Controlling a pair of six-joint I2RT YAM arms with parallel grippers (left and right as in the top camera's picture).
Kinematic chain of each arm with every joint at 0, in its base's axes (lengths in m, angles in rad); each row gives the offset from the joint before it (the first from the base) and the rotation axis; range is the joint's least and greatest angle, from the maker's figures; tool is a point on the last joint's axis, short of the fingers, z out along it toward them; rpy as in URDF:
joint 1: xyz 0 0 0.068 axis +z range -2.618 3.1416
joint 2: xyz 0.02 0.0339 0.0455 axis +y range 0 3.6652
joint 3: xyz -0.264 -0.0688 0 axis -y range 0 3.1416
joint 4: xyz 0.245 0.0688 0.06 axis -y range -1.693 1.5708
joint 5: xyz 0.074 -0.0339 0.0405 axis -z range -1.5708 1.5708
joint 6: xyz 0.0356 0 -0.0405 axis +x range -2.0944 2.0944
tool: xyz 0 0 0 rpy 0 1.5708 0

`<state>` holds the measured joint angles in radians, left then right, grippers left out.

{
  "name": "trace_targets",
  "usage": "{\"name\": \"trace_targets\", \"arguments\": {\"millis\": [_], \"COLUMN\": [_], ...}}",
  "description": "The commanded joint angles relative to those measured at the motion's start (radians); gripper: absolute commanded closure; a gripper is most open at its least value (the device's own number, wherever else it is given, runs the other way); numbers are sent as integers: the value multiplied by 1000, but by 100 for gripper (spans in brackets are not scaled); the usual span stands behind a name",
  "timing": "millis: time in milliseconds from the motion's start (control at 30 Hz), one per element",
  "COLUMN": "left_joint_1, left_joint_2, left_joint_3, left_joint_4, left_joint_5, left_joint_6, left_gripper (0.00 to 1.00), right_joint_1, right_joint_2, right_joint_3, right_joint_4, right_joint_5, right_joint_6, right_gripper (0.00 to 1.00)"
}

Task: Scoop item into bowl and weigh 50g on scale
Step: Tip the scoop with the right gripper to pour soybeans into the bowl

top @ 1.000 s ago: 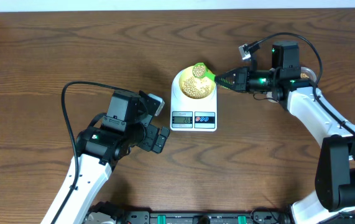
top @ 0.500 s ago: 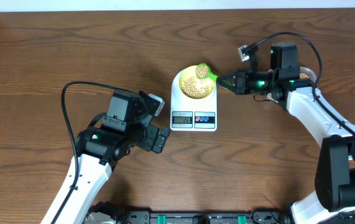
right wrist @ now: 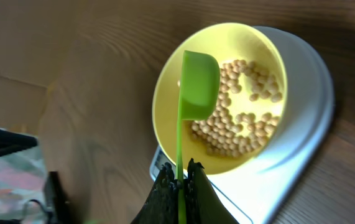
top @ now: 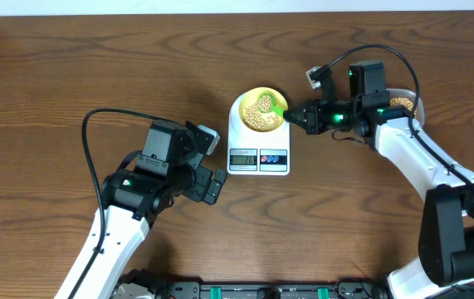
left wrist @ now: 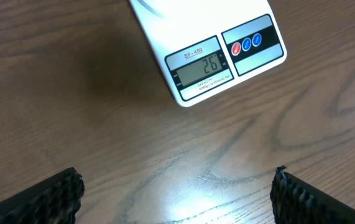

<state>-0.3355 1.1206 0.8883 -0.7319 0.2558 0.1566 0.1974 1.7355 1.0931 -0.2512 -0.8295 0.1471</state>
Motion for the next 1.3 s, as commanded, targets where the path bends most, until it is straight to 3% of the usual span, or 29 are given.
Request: {"name": "trace_targets", "arguments": {"millis": [0,1267], "left_joint_1": [4,4], "left_joint_2": [2,2], "left_joint_3": [-1,-1], "left_joint_4": [1,1], "left_joint_5": [-6,-6], "left_joint_6": [-4,-4], "left_gripper": [2,2], "right_joint_1": [10,234], "right_joint_2": [-43,-96], "right_joint_3": [18,45], "right_joint_4": [-24,-28], "right_joint_5": [90,629], "right_joint_6": [-82,-460], "right_gripper": [99,99]}}
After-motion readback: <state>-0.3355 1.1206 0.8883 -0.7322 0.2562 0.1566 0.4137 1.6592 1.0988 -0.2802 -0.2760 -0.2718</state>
